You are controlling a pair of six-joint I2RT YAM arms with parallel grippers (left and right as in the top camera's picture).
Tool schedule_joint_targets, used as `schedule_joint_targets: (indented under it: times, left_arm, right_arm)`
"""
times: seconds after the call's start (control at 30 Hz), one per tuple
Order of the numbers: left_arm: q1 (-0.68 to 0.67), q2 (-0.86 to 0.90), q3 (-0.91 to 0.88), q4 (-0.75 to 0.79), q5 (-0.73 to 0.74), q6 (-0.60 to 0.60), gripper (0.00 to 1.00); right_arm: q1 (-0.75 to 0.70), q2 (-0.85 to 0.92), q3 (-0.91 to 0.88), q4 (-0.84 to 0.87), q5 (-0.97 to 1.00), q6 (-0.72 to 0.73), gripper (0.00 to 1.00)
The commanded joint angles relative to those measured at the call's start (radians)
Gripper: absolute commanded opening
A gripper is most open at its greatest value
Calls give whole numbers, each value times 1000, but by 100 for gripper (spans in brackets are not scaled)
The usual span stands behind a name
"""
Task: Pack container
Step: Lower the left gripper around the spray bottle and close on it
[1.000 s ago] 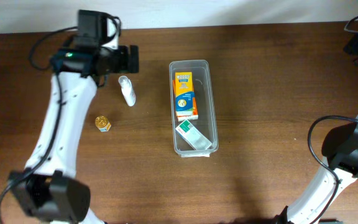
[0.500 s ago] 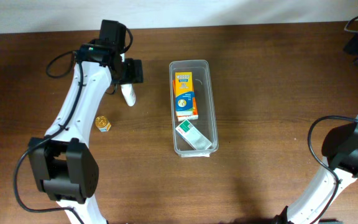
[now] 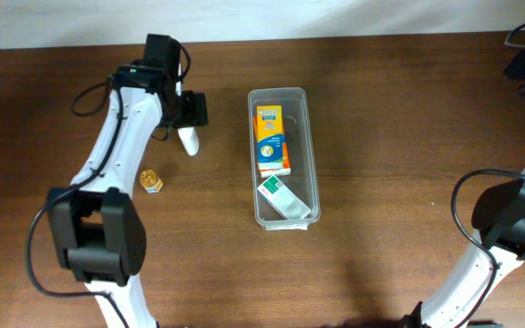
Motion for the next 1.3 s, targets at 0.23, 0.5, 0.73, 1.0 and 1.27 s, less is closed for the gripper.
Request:
schedule_joint_targets:
  times: [0.23,0.5,0.73,1.0,1.27]
  left_arm:
    - [-3,58,16,5,15,101,99]
    - [-6,78,16,29,15,101,99]
    - [-6,78,16,47,15,101,100]
    - [-6,78,16,66,15,101,99]
    - [-6,78,16,61,24,101,99]
  right_arm:
    - [-5,8,-6,0,19,-3,98]
    - [-5,8,-6,0,19,-3,98]
    - [-5,8,-6,0,19,-3,98]
    - [-5,8,-6,0,19,-3,98]
    - [-5,8,-6,0,19,-3,98]
